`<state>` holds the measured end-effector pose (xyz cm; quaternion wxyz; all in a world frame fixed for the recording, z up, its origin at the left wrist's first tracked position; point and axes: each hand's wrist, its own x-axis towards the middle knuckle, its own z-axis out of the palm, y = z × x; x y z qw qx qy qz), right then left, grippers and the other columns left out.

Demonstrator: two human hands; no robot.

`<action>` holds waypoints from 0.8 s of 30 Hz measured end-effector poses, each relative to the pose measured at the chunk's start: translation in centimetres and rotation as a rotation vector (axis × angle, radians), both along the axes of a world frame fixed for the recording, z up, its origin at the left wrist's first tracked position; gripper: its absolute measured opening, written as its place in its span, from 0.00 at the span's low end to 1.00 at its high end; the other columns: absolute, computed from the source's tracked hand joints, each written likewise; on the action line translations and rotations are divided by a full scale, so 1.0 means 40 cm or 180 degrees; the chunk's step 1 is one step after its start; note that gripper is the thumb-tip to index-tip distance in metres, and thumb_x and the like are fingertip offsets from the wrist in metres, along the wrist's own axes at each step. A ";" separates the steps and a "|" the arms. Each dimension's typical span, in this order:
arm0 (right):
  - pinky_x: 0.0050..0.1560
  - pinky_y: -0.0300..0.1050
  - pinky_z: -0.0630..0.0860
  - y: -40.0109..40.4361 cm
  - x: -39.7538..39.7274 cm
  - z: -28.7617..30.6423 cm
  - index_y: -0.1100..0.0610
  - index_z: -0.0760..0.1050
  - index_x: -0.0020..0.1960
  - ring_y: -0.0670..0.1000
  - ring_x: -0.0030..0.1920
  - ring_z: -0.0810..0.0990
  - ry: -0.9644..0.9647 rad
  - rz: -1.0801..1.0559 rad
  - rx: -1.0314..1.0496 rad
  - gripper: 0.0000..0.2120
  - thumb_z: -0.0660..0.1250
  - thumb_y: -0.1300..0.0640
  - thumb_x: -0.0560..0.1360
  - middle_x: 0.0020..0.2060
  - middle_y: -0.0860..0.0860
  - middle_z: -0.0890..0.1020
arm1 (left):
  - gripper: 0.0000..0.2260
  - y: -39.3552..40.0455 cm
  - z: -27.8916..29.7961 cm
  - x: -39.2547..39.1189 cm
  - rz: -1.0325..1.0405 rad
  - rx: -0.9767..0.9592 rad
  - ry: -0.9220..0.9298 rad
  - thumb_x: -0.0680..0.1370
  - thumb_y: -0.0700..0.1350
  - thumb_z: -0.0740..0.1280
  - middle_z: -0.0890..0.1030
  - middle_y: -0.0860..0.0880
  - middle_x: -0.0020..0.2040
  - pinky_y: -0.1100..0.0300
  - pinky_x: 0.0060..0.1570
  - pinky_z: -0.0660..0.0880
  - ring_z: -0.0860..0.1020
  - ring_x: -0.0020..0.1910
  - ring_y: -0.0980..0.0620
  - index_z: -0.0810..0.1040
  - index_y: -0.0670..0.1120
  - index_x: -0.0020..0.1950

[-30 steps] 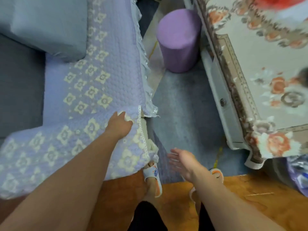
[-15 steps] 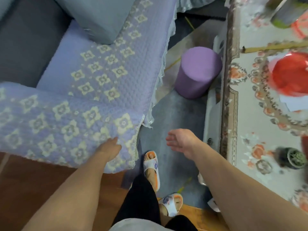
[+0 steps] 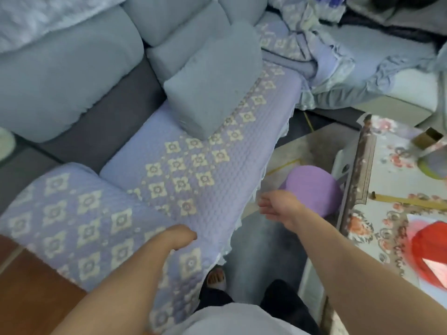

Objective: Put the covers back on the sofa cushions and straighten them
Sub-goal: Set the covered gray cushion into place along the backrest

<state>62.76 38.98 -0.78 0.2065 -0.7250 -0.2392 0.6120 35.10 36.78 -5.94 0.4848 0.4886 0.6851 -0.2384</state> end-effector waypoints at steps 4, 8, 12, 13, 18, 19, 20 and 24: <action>0.43 0.44 0.74 0.141 0.130 0.044 0.55 0.73 0.45 0.51 0.37 0.77 0.0069 0.0060 -0.0142 0.08 0.58 0.58 0.81 0.39 0.53 0.78 | 0.15 0.221 0.065 0.080 0.0650 0.0713 -0.0195 0.82 0.47 0.60 0.79 0.43 0.48 0.60 0.35 0.74 0.77 0.41 0.48 0.77 0.39 0.62; 0.34 0.40 0.64 0.360 0.223 0.080 0.55 0.68 0.41 0.51 0.31 0.69 -0.0132 0.0327 -0.0145 0.10 0.56 0.63 0.80 0.33 0.53 0.71 | 0.14 0.352 0.119 0.193 0.1065 0.1156 -0.0449 0.80 0.46 0.60 0.82 0.40 0.55 0.56 0.46 0.76 0.81 0.53 0.42 0.80 0.39 0.57; 0.48 0.48 0.76 0.581 0.184 0.148 0.62 0.75 0.51 0.54 0.40 0.80 -0.0249 0.0717 0.0265 0.05 0.61 0.62 0.79 0.43 0.57 0.81 | 0.08 0.414 0.196 0.243 0.1429 0.1376 -0.0472 0.80 0.46 0.61 0.81 0.45 0.46 0.62 0.38 0.70 0.79 0.45 0.46 0.79 0.47 0.48; 0.49 0.49 0.76 0.620 0.151 0.166 0.62 0.75 0.52 0.55 0.41 0.80 -0.0215 0.0915 0.0293 0.06 0.61 0.61 0.79 0.44 0.57 0.81 | 0.07 0.417 0.218 0.240 0.1559 0.1401 -0.0496 0.79 0.46 0.62 0.80 0.46 0.46 0.61 0.40 0.71 0.79 0.44 0.48 0.79 0.47 0.48; 0.39 0.44 0.73 0.753 -0.082 0.214 0.59 0.74 0.48 0.53 0.36 0.78 -0.0013 0.1979 0.0521 0.05 0.59 0.61 0.80 0.40 0.55 0.78 | 0.13 0.435 0.298 0.165 0.2194 0.1475 -0.0451 0.80 0.49 0.62 0.82 0.47 0.53 0.58 0.50 0.74 0.80 0.54 0.45 0.82 0.48 0.59; 0.38 0.43 0.72 0.767 -0.126 0.214 0.58 0.73 0.47 0.52 0.35 0.78 0.0026 0.2133 0.0541 0.06 0.59 0.61 0.80 0.40 0.54 0.77 | 0.13 0.441 0.305 0.150 0.2314 0.1462 -0.0400 0.81 0.49 0.62 0.82 0.46 0.53 0.58 0.49 0.74 0.80 0.55 0.44 0.81 0.47 0.61; 0.38 0.44 0.73 0.781 -0.171 0.211 0.58 0.72 0.47 0.52 0.35 0.77 0.0063 0.2269 0.0556 0.06 0.59 0.61 0.81 0.39 0.53 0.76 | 0.13 0.449 0.302 0.129 0.2420 0.1492 -0.0369 0.81 0.50 0.62 0.82 0.45 0.53 0.57 0.48 0.74 0.81 0.55 0.43 0.80 0.48 0.62; 0.36 0.43 0.76 0.836 -0.262 0.178 0.58 0.72 0.57 0.51 0.38 0.78 -0.0026 0.2631 0.0424 0.07 0.60 0.58 0.80 0.45 0.53 0.76 | 0.11 0.491 0.279 0.069 0.2818 0.1446 -0.0416 0.80 0.49 0.62 0.78 0.46 0.45 0.59 0.37 0.68 0.76 0.41 0.47 0.80 0.46 0.57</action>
